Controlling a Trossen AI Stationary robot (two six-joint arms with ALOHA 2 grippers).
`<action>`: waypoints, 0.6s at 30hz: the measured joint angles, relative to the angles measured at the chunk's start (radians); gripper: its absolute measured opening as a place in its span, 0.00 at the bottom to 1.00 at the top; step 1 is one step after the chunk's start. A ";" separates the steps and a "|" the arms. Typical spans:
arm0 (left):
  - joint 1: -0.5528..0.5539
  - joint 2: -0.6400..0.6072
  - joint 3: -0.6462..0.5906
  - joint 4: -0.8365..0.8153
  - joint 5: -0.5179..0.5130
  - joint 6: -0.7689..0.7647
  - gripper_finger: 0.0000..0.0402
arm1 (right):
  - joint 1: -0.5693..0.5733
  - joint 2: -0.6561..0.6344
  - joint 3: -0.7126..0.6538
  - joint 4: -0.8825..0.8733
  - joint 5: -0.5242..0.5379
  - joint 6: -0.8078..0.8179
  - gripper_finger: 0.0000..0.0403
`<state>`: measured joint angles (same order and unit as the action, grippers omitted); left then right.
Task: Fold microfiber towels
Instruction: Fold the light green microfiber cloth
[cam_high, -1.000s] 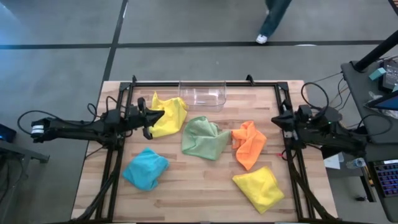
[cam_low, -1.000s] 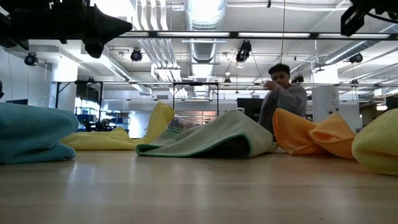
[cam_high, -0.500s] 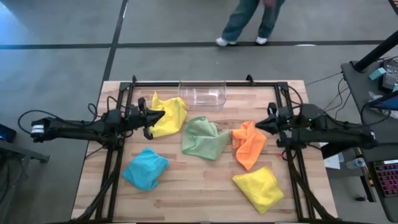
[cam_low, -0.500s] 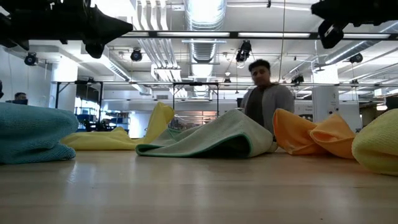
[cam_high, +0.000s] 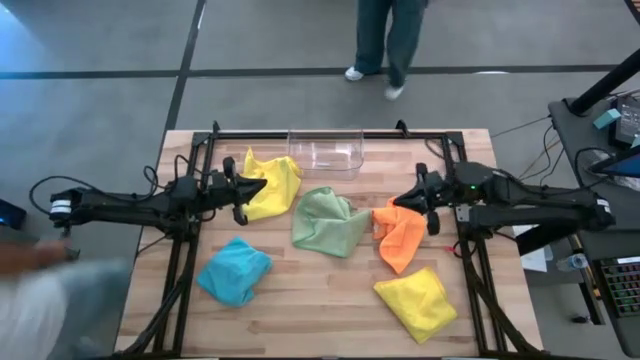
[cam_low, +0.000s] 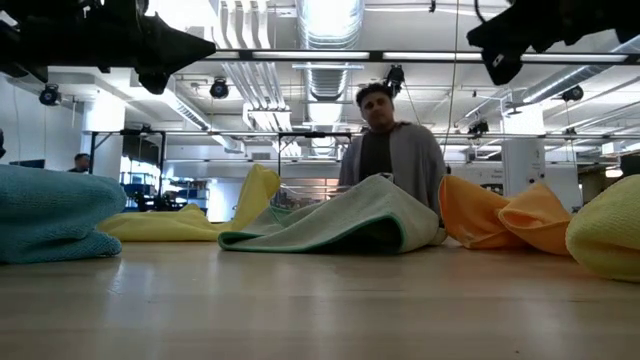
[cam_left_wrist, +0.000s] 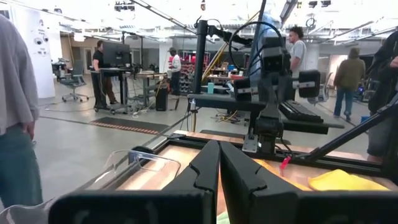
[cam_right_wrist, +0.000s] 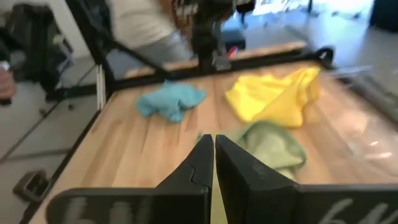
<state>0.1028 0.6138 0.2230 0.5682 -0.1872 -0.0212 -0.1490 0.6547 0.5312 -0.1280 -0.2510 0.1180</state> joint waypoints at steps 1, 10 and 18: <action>0.000 0.000 0.000 0.000 0.000 0.001 0.00 | 0.004 0.019 0.001 0.000 -0.003 -0.001 0.06; 0.000 0.008 -0.001 -0.001 0.000 0.001 0.00 | 0.014 0.196 0.000 0.069 -0.011 -0.014 0.31; 0.000 0.011 -0.001 -0.001 0.000 0.001 0.00 | 0.014 0.357 0.000 0.226 -0.011 -0.015 0.43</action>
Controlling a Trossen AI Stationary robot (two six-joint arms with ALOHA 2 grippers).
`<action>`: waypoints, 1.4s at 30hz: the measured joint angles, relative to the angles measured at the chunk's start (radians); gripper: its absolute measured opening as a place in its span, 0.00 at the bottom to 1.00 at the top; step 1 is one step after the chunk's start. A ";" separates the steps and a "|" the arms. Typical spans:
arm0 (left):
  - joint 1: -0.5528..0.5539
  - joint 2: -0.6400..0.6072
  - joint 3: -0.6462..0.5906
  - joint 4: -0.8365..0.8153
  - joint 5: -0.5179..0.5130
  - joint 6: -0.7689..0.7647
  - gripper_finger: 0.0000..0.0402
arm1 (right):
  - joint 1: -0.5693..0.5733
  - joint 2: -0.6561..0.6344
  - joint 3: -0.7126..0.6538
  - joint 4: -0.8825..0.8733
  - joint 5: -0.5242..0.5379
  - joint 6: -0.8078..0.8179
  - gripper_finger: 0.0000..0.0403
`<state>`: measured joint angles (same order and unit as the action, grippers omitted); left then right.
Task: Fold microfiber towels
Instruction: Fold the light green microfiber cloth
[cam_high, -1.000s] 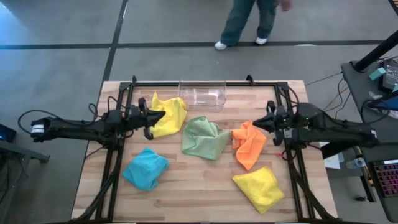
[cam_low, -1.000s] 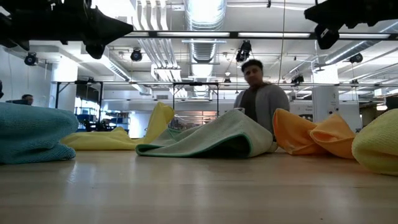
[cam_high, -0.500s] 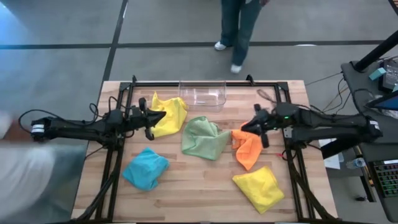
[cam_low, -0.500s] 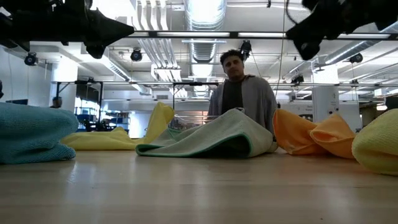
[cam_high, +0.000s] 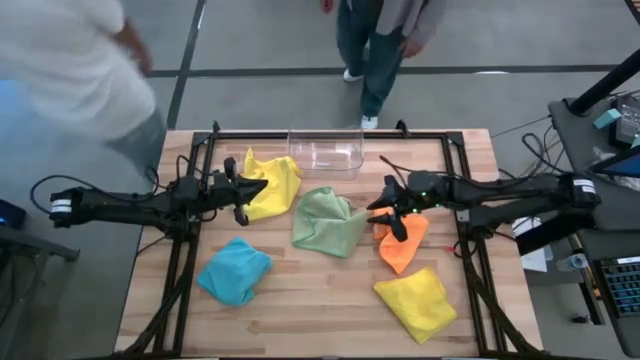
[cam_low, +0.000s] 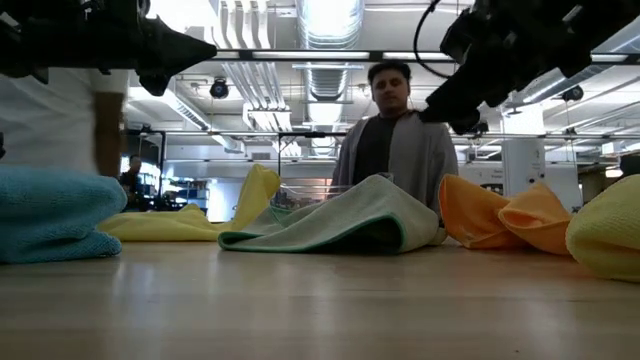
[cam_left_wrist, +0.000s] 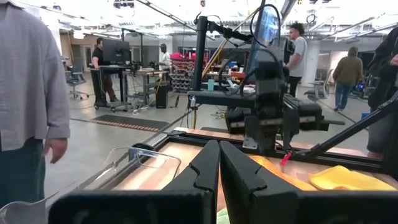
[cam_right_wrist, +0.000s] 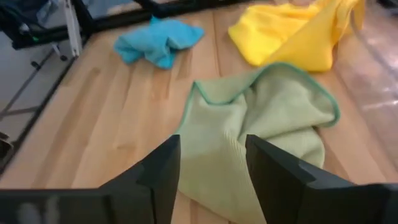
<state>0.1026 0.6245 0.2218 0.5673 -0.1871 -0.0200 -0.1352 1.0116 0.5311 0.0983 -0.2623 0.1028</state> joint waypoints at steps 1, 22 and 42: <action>0.000 0.000 0.000 0.000 0.000 0.000 0.00 | 0.000 0.025 -0.001 0.017 0.000 0.000 0.44; 0.000 0.023 -0.003 -0.003 0.002 0.000 0.00 | 0.050 0.544 0.309 0.188 0.000 -0.098 0.42; 0.000 0.044 -0.012 0.000 0.000 -0.025 0.00 | 0.136 0.858 0.622 -0.006 0.079 -0.121 0.42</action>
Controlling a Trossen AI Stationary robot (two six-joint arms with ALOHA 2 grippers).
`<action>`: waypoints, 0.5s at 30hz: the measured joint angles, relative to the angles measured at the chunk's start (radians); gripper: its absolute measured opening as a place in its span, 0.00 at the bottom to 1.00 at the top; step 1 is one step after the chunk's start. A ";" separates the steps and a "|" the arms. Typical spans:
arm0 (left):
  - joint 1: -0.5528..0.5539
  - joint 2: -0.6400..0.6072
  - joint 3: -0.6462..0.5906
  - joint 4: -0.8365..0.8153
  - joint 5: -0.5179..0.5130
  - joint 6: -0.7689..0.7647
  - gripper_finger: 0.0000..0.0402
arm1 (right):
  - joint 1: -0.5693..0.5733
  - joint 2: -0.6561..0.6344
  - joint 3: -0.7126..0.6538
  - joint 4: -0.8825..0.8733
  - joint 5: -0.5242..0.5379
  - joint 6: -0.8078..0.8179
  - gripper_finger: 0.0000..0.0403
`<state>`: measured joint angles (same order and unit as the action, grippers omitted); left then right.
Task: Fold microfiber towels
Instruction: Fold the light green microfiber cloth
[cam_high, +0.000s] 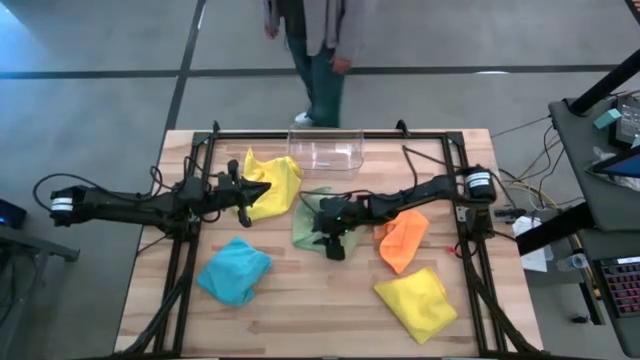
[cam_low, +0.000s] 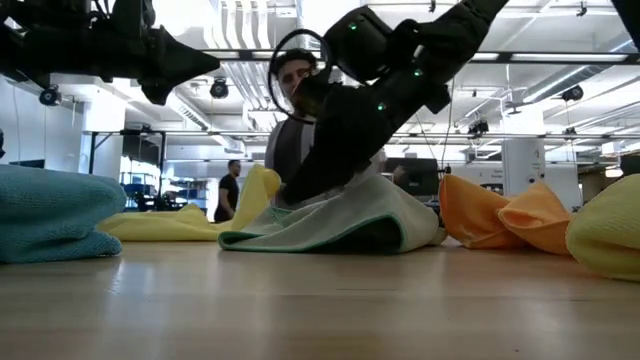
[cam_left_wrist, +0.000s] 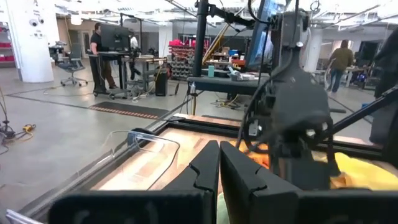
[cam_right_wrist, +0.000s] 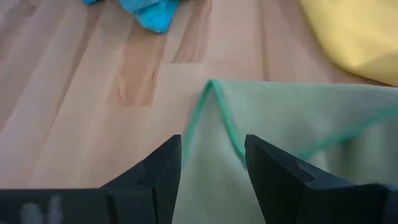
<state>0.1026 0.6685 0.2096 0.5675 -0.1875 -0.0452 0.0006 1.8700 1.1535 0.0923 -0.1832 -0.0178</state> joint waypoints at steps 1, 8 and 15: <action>0.000 -0.001 0.000 0.000 0.000 -0.001 0.00 | 0.003 0.013 0.014 -0.012 0.000 0.003 0.42; 0.000 -0.002 0.000 0.001 0.004 -0.003 0.00 | 0.015 0.103 0.080 -0.036 0.040 0.034 0.42; 0.000 -0.002 0.000 -0.001 0.029 -0.053 0.00 | 0.015 0.161 0.120 -0.034 0.121 0.053 0.42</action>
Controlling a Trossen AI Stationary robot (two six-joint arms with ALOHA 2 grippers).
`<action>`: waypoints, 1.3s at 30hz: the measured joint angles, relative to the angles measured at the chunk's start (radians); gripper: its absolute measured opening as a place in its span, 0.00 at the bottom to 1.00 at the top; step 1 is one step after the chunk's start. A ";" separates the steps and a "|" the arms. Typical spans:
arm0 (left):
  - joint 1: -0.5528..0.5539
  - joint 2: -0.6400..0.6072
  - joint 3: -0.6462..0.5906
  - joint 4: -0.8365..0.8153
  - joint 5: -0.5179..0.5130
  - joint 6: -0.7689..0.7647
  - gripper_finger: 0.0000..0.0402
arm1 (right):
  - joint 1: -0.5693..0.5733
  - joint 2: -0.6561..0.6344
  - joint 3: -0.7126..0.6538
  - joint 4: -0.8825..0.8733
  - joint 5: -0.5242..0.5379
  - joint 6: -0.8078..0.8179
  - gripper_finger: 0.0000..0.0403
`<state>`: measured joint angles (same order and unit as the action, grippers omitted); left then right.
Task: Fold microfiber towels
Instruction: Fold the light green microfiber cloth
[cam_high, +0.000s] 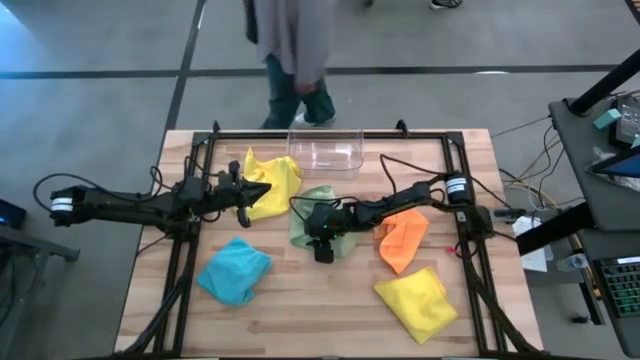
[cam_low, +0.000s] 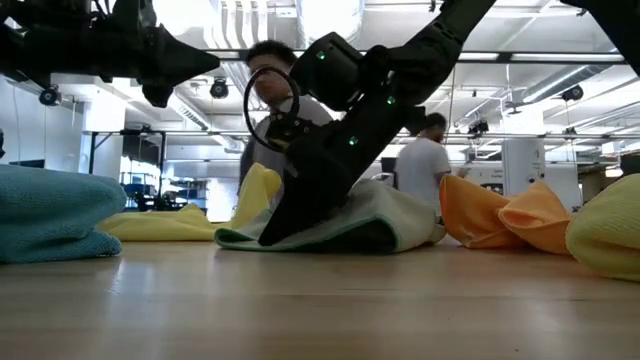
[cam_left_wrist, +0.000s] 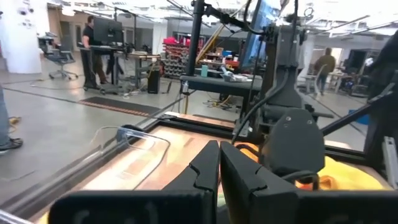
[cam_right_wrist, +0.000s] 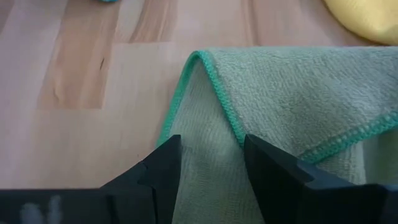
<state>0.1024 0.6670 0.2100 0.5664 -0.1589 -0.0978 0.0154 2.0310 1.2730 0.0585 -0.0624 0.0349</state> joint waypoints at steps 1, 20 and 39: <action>0.000 0.000 0.000 0.001 0.006 0.000 0.00 | 0.000 0.005 0.003 0.005 0.007 -0.001 0.41; 0.000 0.002 0.005 -0.002 0.095 -0.001 0.00 | 0.048 -0.118 0.002 -0.121 0.033 0.025 0.02; -0.180 0.245 0.138 0.003 0.232 0.079 0.00 | 0.157 -0.491 -0.180 -0.120 0.071 0.026 0.02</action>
<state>-0.0776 0.9116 0.3484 0.5690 0.0736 -0.0184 0.1721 1.5401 1.0931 -0.0612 0.0082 0.0610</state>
